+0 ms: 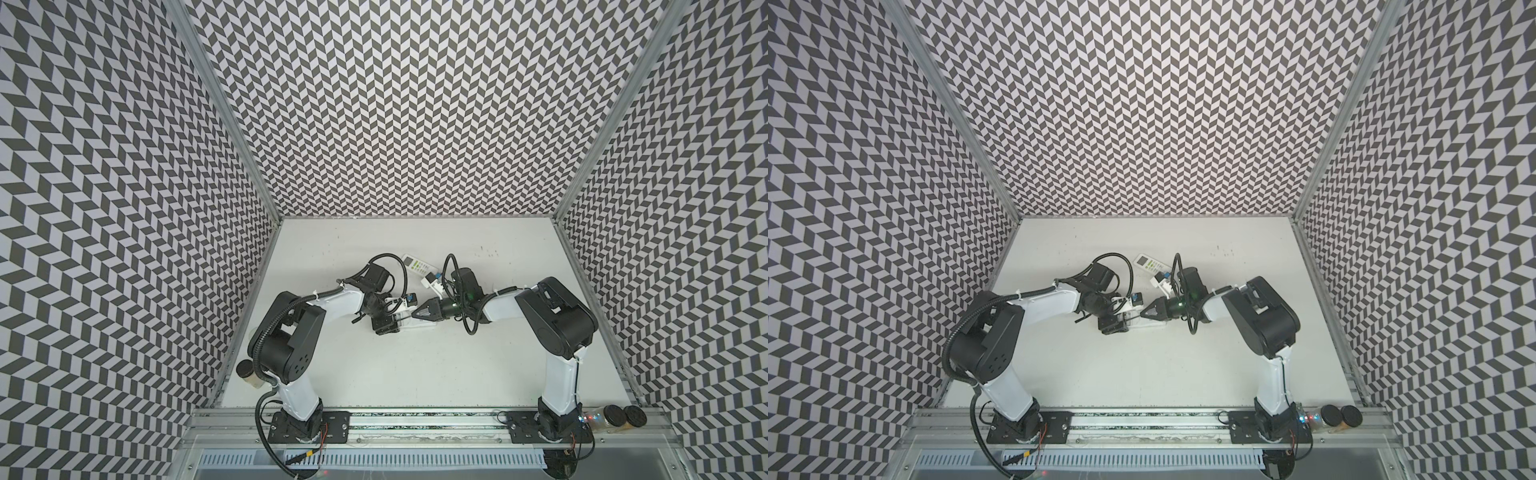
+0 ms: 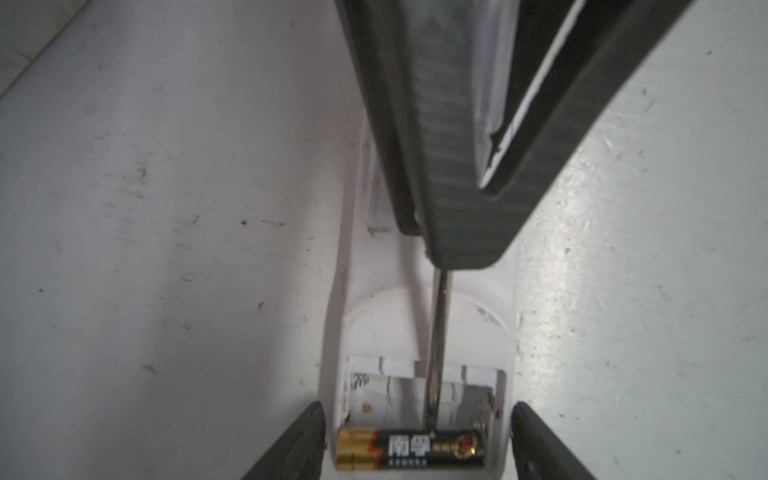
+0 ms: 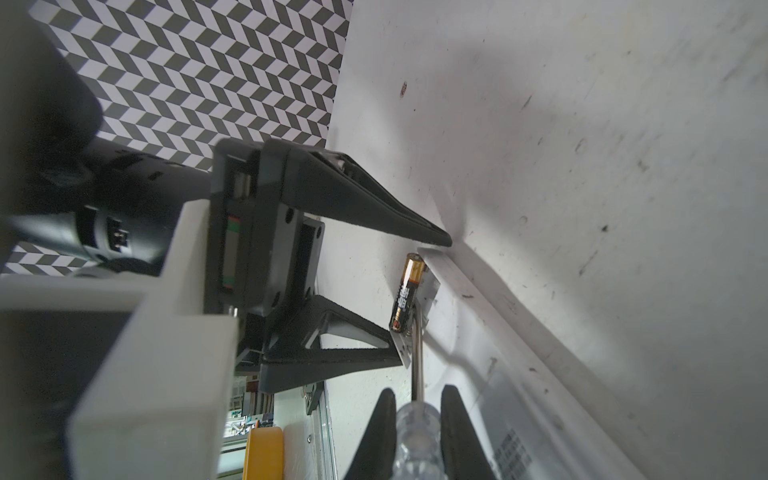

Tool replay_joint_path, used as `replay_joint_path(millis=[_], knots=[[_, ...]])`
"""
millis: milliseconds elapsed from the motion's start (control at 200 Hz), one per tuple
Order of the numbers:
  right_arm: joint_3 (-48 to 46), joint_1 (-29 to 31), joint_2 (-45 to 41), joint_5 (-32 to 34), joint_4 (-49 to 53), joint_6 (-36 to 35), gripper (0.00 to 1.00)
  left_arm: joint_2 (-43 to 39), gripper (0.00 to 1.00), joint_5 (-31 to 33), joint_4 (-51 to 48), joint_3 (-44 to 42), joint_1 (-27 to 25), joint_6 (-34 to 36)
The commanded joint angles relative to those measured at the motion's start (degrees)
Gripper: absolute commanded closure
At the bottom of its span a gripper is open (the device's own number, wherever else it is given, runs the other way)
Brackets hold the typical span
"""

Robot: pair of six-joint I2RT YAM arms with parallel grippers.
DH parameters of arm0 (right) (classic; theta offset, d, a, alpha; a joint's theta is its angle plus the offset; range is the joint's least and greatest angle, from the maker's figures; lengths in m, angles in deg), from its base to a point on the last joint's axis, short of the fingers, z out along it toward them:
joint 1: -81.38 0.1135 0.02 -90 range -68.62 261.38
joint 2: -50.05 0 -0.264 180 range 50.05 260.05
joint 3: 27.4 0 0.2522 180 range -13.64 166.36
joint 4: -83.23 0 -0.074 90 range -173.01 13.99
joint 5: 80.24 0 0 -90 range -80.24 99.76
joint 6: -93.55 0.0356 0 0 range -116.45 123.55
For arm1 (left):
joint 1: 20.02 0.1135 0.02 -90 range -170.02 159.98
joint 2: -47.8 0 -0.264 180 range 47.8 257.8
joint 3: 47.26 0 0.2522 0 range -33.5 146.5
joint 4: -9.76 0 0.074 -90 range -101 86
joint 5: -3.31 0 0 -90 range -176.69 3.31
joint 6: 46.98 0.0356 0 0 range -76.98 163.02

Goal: Unload the batteries from the remote control
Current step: 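Lever the screwdriver tip under the second battery with the right gripper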

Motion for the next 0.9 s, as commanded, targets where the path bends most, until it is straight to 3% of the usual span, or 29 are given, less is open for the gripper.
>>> replay_joint_path(millis=[0,195,355,506,896], knots=[[-1.15,-0.62,2.03,0.23,-1.97,1.01,1.0,-1.54,0.26,-1.71,-3.7,2.33,0.53,0.68],[-1.36,-0.6,1.88,-0.46,-3.7,1.38,1.0,-1.88,0.21,-0.84,-8.69,6.49,1.48,3.23],[-0.29,-0.65,2.36,-0.41,-2.24,0.25,1.0,-1.53,0.19,-4.13,-15.63,13.43,3.51,5.44],[-0.51,-0.65,2.85,-1.14,-4.06,0.99,1.0,-0.77,0.17,-6.09,-19.6,15.26,4.8,12.38],[-0.14,-0.77,1.9,-1.64,-3.59,-0.14,1.0,4.21,0.2,-6.41,-26.22,18.68,5.34,20.84]])
